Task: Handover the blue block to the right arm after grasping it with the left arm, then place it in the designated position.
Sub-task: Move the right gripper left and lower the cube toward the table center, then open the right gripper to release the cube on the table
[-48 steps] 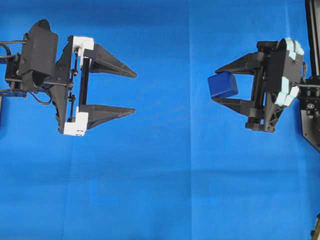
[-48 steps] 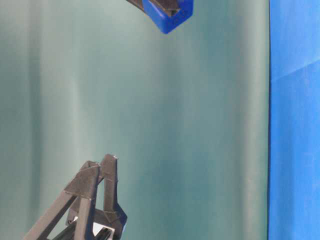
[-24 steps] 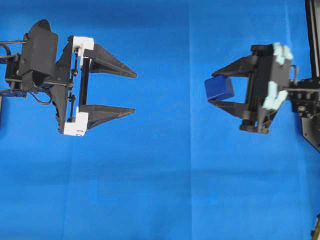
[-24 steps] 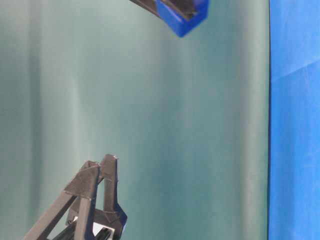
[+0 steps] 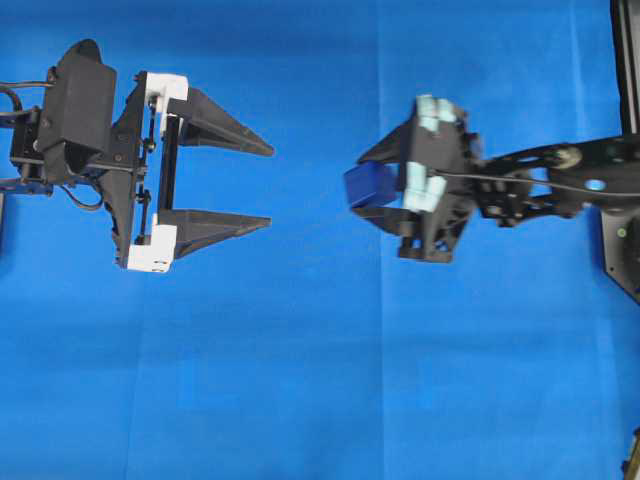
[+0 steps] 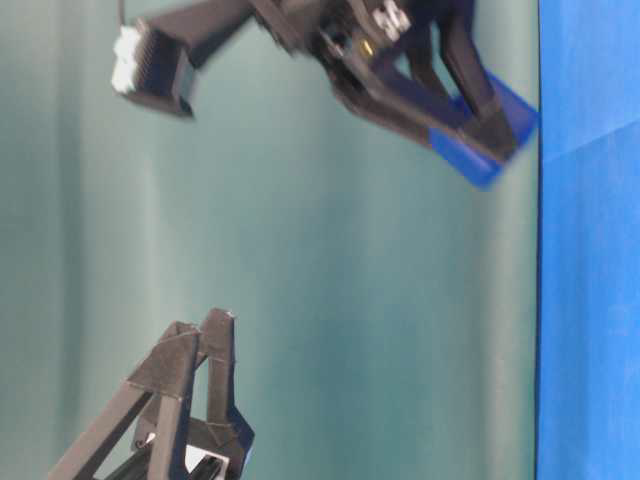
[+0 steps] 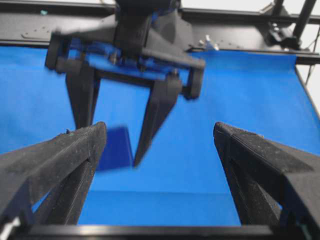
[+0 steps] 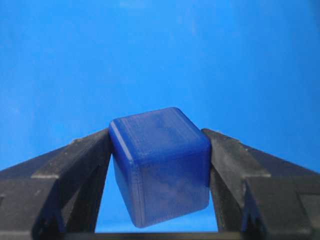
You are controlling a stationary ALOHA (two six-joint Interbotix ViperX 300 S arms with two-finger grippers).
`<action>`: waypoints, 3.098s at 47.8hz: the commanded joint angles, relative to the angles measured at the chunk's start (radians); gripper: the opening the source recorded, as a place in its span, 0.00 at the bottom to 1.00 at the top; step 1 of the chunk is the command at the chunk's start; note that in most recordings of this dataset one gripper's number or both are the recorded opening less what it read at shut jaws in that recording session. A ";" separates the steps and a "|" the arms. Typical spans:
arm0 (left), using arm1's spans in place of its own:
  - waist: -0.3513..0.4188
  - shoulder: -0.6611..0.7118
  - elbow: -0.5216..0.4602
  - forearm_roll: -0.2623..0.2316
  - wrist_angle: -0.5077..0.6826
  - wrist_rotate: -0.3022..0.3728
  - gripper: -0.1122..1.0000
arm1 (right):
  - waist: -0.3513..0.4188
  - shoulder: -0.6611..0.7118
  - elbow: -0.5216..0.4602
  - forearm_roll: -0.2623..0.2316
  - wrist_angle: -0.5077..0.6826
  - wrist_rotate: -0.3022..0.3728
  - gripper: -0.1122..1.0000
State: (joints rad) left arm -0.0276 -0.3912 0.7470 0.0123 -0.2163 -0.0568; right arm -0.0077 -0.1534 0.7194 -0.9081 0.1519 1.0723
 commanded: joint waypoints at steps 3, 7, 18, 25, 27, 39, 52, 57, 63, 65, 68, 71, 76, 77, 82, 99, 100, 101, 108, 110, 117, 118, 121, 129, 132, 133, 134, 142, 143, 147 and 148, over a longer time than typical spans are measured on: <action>-0.005 -0.009 -0.020 0.002 -0.005 -0.002 0.93 | -0.020 0.075 -0.063 -0.002 -0.072 0.002 0.49; -0.005 -0.011 -0.020 0.002 -0.005 -0.002 0.93 | -0.025 0.132 -0.086 -0.002 -0.100 0.002 0.49; -0.006 -0.011 -0.021 0.002 -0.005 -0.002 0.93 | -0.034 0.264 -0.161 -0.002 -0.149 0.002 0.49; -0.005 -0.009 -0.020 0.002 -0.005 -0.002 0.93 | -0.037 0.319 -0.195 -0.002 -0.175 0.002 0.49; -0.006 -0.009 -0.020 0.002 -0.005 -0.002 0.93 | -0.037 0.331 -0.201 -0.002 -0.193 0.002 0.49; -0.006 -0.011 -0.020 0.002 -0.005 -0.002 0.93 | -0.037 0.403 -0.225 0.020 -0.262 0.003 0.49; -0.005 -0.011 -0.018 0.002 -0.005 0.000 0.93 | -0.037 0.433 -0.241 0.031 -0.265 0.003 0.49; -0.006 -0.011 -0.020 0.002 -0.005 -0.002 0.93 | -0.037 0.436 -0.241 0.043 -0.273 0.003 0.49; -0.006 -0.012 -0.018 0.002 -0.005 0.000 0.93 | -0.035 0.437 -0.239 0.054 -0.284 0.003 0.49; -0.006 -0.012 -0.018 0.002 -0.005 0.000 0.93 | -0.034 0.437 -0.238 0.055 -0.284 0.005 0.49; -0.006 -0.012 -0.018 0.002 -0.005 0.000 0.93 | -0.034 0.437 -0.235 0.060 -0.284 0.005 0.49; -0.005 -0.012 -0.018 0.002 -0.005 0.000 0.93 | -0.032 0.436 -0.235 0.064 -0.285 0.006 0.49; -0.005 -0.012 -0.018 0.002 -0.003 0.000 0.93 | -0.028 0.437 -0.233 0.077 -0.285 0.006 0.49; -0.005 -0.012 -0.018 0.002 -0.005 0.000 0.93 | -0.026 0.437 -0.233 0.078 -0.284 0.008 0.49; -0.006 -0.012 -0.020 0.002 -0.005 0.000 0.93 | -0.025 0.437 -0.232 0.080 -0.279 0.008 0.49; -0.006 -0.009 -0.025 0.002 -0.005 0.000 0.93 | -0.025 0.436 -0.230 0.075 -0.267 0.003 0.49; -0.006 -0.009 -0.025 0.002 -0.005 -0.002 0.93 | -0.025 0.437 -0.232 0.074 -0.264 0.003 0.49; -0.006 -0.009 -0.025 0.002 -0.005 -0.002 0.93 | -0.025 0.437 -0.232 0.074 -0.256 0.002 0.49; -0.005 -0.009 -0.025 0.002 -0.005 -0.002 0.93 | -0.025 0.436 -0.233 0.072 -0.238 0.002 0.79; -0.005 -0.009 -0.025 0.002 -0.005 -0.002 0.93 | -0.025 0.437 -0.233 0.072 -0.236 0.000 0.88; -0.005 -0.009 -0.025 0.002 -0.005 -0.002 0.93 | -0.025 0.436 -0.235 0.074 -0.236 0.002 0.91; -0.005 -0.009 -0.025 0.002 -0.003 -0.002 0.93 | -0.025 0.436 -0.235 0.074 -0.236 0.002 0.90; -0.006 -0.009 -0.025 0.002 -0.005 -0.002 0.93 | -0.025 0.433 -0.235 0.074 -0.236 0.002 0.89; -0.006 -0.011 -0.025 0.002 -0.003 -0.002 0.93 | -0.025 0.394 -0.221 0.072 -0.229 0.002 0.90; -0.006 -0.011 -0.025 0.002 -0.005 -0.002 0.93 | -0.025 0.364 -0.209 0.072 -0.218 0.000 0.90; -0.006 -0.012 -0.025 0.002 -0.005 -0.002 0.93 | -0.025 0.344 -0.201 0.072 -0.210 -0.002 0.90; -0.006 -0.011 -0.025 0.002 -0.005 -0.002 0.93 | -0.025 0.331 -0.195 0.072 -0.206 -0.003 0.90; -0.005 -0.012 -0.028 0.002 -0.006 0.000 0.93 | -0.025 0.207 -0.137 0.069 -0.161 -0.003 0.90; -0.006 -0.012 -0.026 0.002 -0.006 0.000 0.93 | -0.025 0.189 -0.129 0.069 -0.152 -0.003 0.90; -0.006 -0.012 -0.028 0.002 -0.006 0.000 0.93 | -0.025 0.117 -0.098 0.069 -0.124 -0.003 0.90; -0.005 -0.012 -0.028 0.002 -0.006 0.000 0.93 | -0.023 0.097 -0.091 0.069 -0.118 -0.003 0.90</action>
State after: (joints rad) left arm -0.0307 -0.3912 0.7470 0.0123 -0.2148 -0.0583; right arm -0.0337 0.0322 0.6182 -0.8376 0.0153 1.0692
